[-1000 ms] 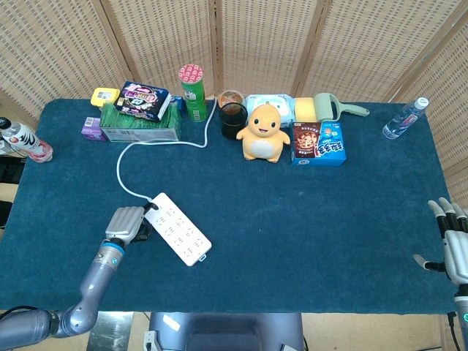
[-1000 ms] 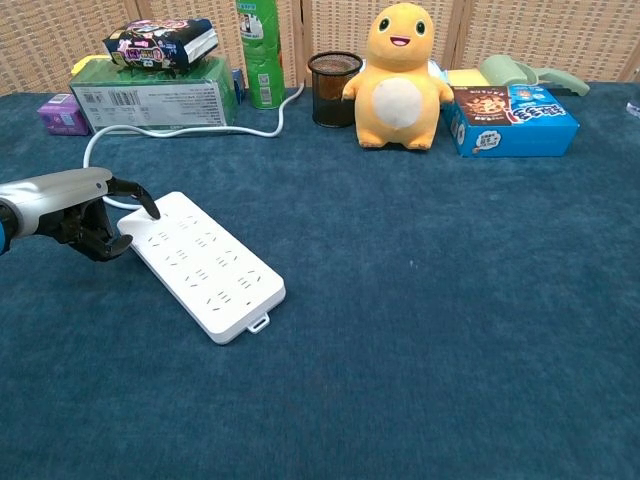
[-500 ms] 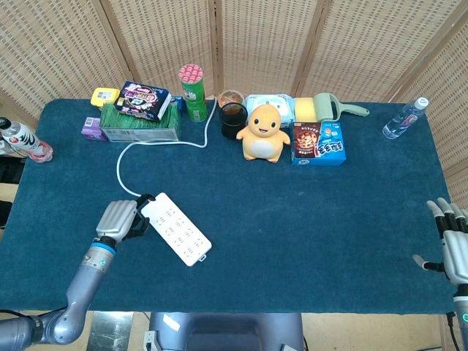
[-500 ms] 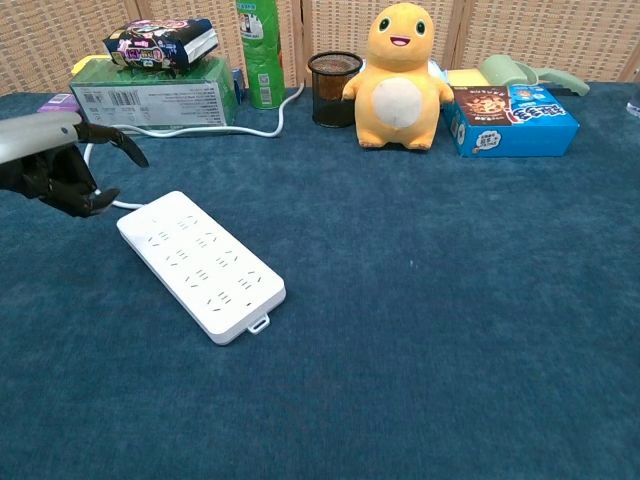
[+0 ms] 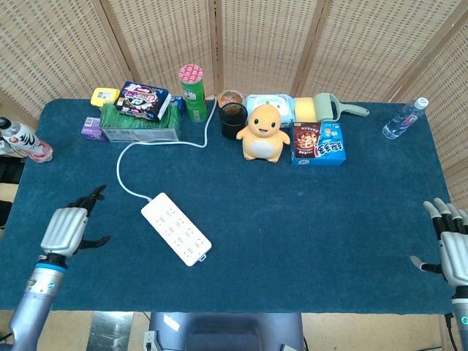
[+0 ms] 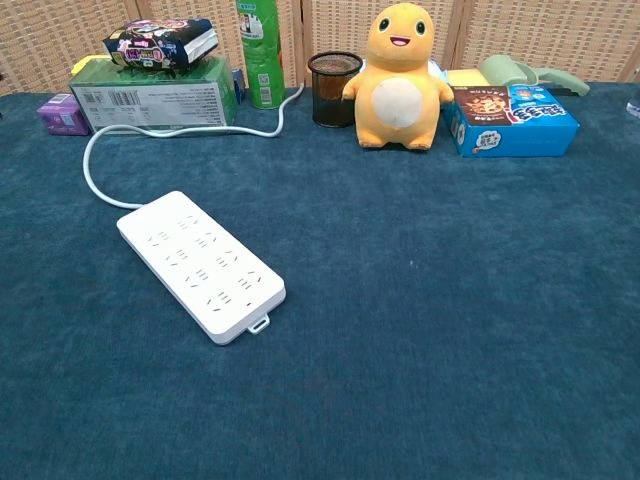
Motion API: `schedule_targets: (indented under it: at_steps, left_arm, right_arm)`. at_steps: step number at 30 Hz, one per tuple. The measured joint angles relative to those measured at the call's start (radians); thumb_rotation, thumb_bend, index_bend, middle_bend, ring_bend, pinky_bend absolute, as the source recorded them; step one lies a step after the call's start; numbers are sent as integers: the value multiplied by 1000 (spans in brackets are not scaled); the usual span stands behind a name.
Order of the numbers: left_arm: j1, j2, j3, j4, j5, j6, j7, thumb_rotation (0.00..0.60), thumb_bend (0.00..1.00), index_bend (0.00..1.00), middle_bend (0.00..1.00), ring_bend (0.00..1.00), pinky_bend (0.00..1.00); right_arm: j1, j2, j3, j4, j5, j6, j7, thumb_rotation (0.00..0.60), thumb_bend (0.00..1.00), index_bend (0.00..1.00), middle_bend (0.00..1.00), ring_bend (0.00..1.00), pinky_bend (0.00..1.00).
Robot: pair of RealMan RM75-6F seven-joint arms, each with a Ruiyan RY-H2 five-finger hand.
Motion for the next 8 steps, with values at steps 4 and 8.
schedule_targets:
  at_steps: [4,8]
  left_arm:
    - [94,32,40,21,58,117,-62,600,139,0,0,0,87]
    - [197,61,87,50,88,207,-126,600,139,0,0,0,71]
  right_arm:
    - [-3,2,-2,-7,-12,11,-4,600,0,53,27,18,0]
    - [-6,4,-4,-11,-22,20,-5,600,0,54,27,18,0]
